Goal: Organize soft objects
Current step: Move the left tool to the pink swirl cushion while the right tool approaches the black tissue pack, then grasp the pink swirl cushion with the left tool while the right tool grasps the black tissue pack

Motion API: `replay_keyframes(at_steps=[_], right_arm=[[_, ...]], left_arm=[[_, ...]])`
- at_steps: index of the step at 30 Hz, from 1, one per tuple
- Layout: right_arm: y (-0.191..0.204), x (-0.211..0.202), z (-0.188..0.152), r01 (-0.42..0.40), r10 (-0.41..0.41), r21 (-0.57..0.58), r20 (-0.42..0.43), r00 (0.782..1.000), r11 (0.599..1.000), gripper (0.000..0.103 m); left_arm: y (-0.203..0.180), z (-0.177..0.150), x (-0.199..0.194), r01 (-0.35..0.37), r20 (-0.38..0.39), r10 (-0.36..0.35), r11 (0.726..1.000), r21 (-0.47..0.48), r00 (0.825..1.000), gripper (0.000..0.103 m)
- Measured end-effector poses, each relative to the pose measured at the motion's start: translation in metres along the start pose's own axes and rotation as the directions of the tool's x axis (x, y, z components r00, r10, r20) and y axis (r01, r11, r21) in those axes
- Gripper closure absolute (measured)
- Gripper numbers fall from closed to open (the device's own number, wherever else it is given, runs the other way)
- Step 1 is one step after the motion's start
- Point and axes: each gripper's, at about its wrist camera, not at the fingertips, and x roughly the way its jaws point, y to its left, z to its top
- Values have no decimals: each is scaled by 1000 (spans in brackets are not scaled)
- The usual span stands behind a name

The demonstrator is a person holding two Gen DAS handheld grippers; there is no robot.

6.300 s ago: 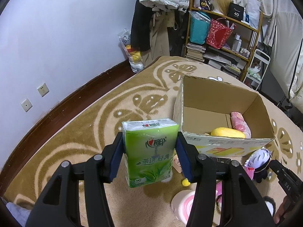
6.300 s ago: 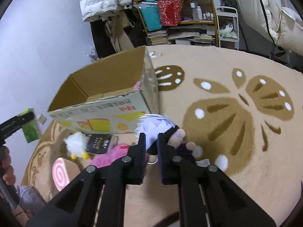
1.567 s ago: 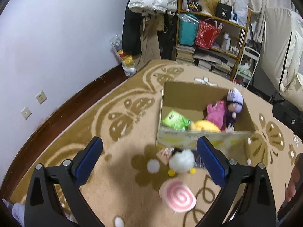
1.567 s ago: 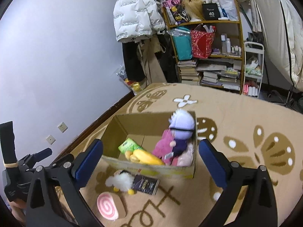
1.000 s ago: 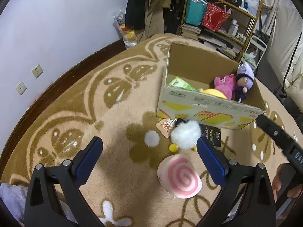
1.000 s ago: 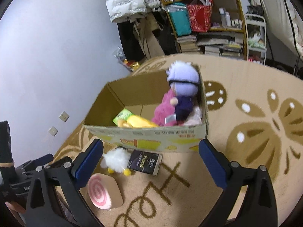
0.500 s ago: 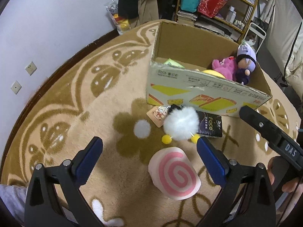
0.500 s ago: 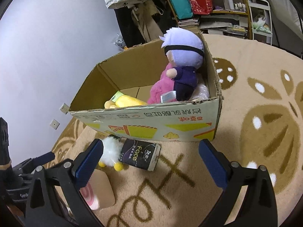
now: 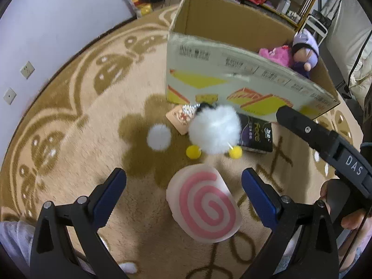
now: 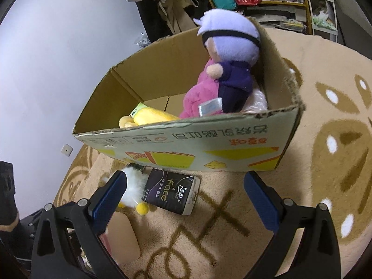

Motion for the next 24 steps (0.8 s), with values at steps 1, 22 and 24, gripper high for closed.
replay_keyframes(at_steps=[1, 22, 24], right_arm=[[0, 2, 0, -1, 1, 2, -5, 1000, 1000, 0], [16, 47, -18, 30, -34, -52, -77, 996, 998, 5], [18, 49, -19, 40, -45, -64, -77, 996, 997, 5]], left_arm=[[0, 0, 3, 2, -9, -2, 1000, -2, 1000, 4], [-11, -11, 23, 14, -124, -10, 999, 30, 992, 56], [-12, -10, 19, 4, -103, 1, 999, 45, 995, 60]])
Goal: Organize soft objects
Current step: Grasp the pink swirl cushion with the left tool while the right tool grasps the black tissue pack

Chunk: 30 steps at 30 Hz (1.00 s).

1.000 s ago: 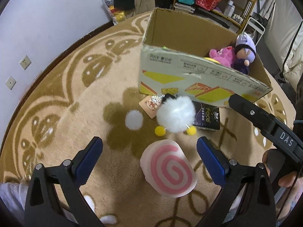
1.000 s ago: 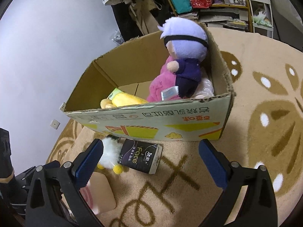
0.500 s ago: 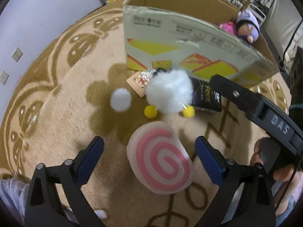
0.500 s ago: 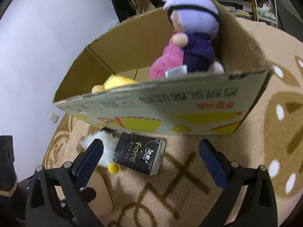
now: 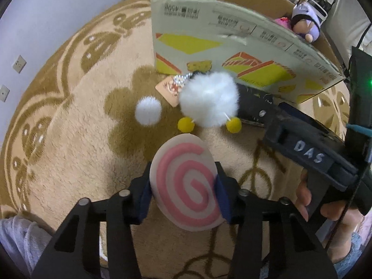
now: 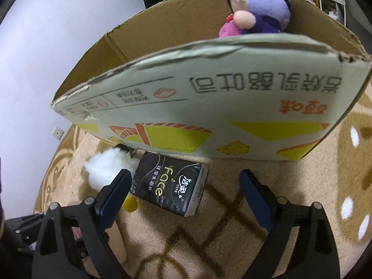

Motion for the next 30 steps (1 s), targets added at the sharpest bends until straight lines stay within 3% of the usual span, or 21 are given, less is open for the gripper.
replay_keyframes(at_steps=[3, 8, 15, 24, 26, 28, 30], right_arm=[[4, 2, -1, 12, -12, -20, -3, 1000, 1000, 5], [12, 7, -4, 41, -41, -65, 7, 999, 997, 10], [27, 16, -6, 65, -64, -103, 11, 998, 993, 10], [45, 28, -11, 120, -121, -158, 1, 993, 980, 10], [49, 29, -12, 128, -127, -165, 14, 992, 978, 17], [50, 30, -12, 123, -120, -150, 28, 992, 981, 35], [51, 29, -11, 105, -102, -142, 31, 994, 984, 37]], left_arm=[[1, 2, -7, -67, 44, 66, 998, 16, 997, 64], [12, 9, -8, -49, 51, 51, 998, -27, 997, 67], [23, 8, -16, -133, 106, 135, 991, -25, 985, 68], [30, 7, -21, -149, 119, 153, 988, -41, 981, 68], [30, 7, -22, -148, 122, 153, 988, -44, 981, 68], [32, 10, -22, -148, 128, 153, 988, -48, 980, 68], [32, 11, -23, -153, 138, 158, 987, -51, 978, 68]])
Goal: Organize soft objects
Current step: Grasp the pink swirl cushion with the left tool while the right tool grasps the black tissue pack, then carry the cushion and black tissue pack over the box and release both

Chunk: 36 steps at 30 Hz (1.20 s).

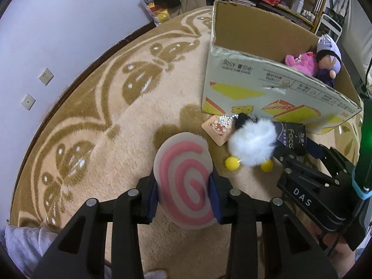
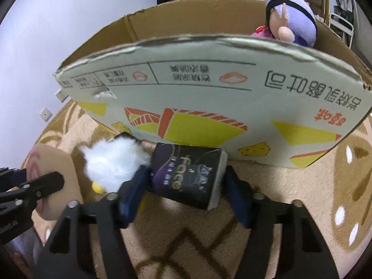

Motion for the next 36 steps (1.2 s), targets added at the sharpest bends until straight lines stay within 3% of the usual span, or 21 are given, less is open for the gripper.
replay_keyframes(at_steps=[5, 7, 12, 22, 36], right_arm=[[-2, -6, -1, -17, 17, 24, 8, 1000, 1000, 47], [-4, -10, -1, -19, 19, 29, 16, 1000, 999, 60], [-15, -27, 2, -55, 53, 41, 47, 997, 998, 73], [-8, -56, 2, -15, 12, 21, 117, 993, 1000, 74], [-36, -130, 1, -5, -8, 58, 232, 973, 998, 74]], left_arm=[[0, 5, -8, -5, 43, 5, 1000, 0, 999, 68], [0, 6, -10, -8, 60, 8, 1000, 2, 998, 68], [-1, 9, -16, -1, 91, 0, 1000, 5, 996, 68], [-6, 15, -38, -2, 206, -2, 1000, 20, 979, 68], [-10, 32, -67, 0, 332, -15, 999, 46, 943, 68]])
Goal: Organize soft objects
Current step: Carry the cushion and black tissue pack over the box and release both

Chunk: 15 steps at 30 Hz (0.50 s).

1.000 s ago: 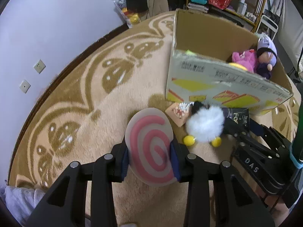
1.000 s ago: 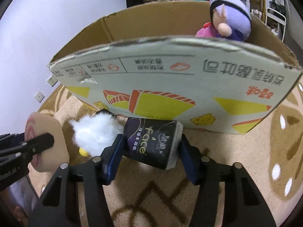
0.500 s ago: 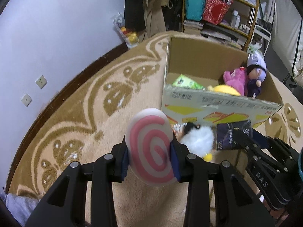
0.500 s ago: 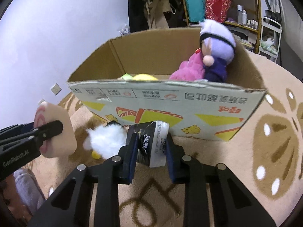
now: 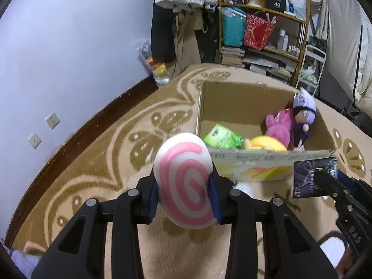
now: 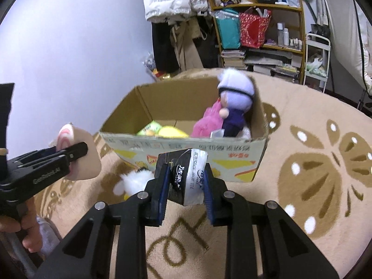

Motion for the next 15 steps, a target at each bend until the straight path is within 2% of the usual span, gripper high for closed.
replay_keyframes(at_steps=[8, 15], right_arm=[[-6, -27, 23, -15, 13, 18, 100, 995, 1000, 74], [-7, -35, 35, -8, 5, 20, 152, 988, 1000, 74]], left_arm=[[-6, 26, -4, 9, 77, -10, 1000, 14, 997, 68], [-10, 43, -3, -4, 146, 4, 1000, -1, 989, 68]])
